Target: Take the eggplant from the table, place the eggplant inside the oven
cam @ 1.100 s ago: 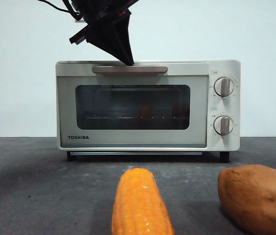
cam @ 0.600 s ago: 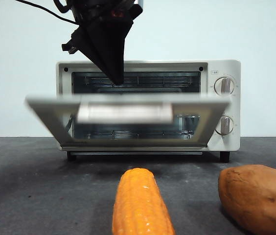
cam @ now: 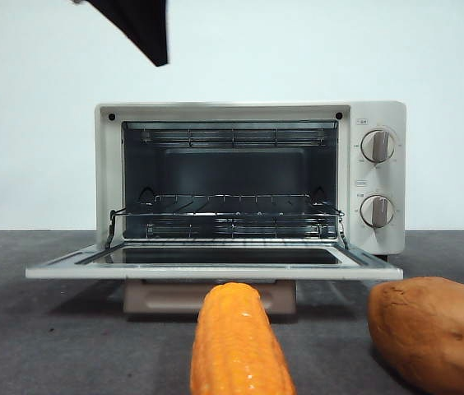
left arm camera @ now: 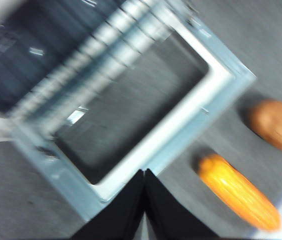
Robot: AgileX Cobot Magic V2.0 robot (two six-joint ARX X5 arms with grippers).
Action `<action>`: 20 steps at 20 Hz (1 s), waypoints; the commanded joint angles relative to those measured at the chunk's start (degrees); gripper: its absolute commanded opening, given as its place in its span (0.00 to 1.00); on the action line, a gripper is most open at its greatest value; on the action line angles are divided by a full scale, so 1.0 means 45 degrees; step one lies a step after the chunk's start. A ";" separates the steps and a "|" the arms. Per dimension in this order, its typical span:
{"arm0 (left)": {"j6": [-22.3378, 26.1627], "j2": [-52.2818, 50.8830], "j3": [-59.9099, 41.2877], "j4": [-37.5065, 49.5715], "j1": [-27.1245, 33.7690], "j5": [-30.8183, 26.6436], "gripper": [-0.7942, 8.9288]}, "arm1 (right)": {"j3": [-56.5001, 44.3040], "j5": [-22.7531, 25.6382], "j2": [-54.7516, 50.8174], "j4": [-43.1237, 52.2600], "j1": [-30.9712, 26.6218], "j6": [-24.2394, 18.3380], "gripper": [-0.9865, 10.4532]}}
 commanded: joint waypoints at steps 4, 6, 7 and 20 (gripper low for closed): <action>-0.1447 -0.2803 -0.3759 0.3089 0.1137 -0.0719 0.09 | -0.1899 -0.1812 0.0835 0.2220 0.0131 -0.2351 0.21; -0.1826 -0.3929 -0.5678 0.4503 0.1889 -0.0714 0.09 | -0.2433 -0.1991 0.1394 0.3152 0.0131 -0.2856 0.21; -0.1977 -0.4459 -0.6683 0.5187 0.2341 -0.0704 0.09 | -0.2560 -0.1987 0.1855 0.3546 0.0131 -0.3109 0.21; -0.2623 -0.5051 -1.2041 0.9374 0.7091 0.3094 0.09 | -0.2613 0.0860 0.7621 1.1749 -0.0699 -1.0943 0.19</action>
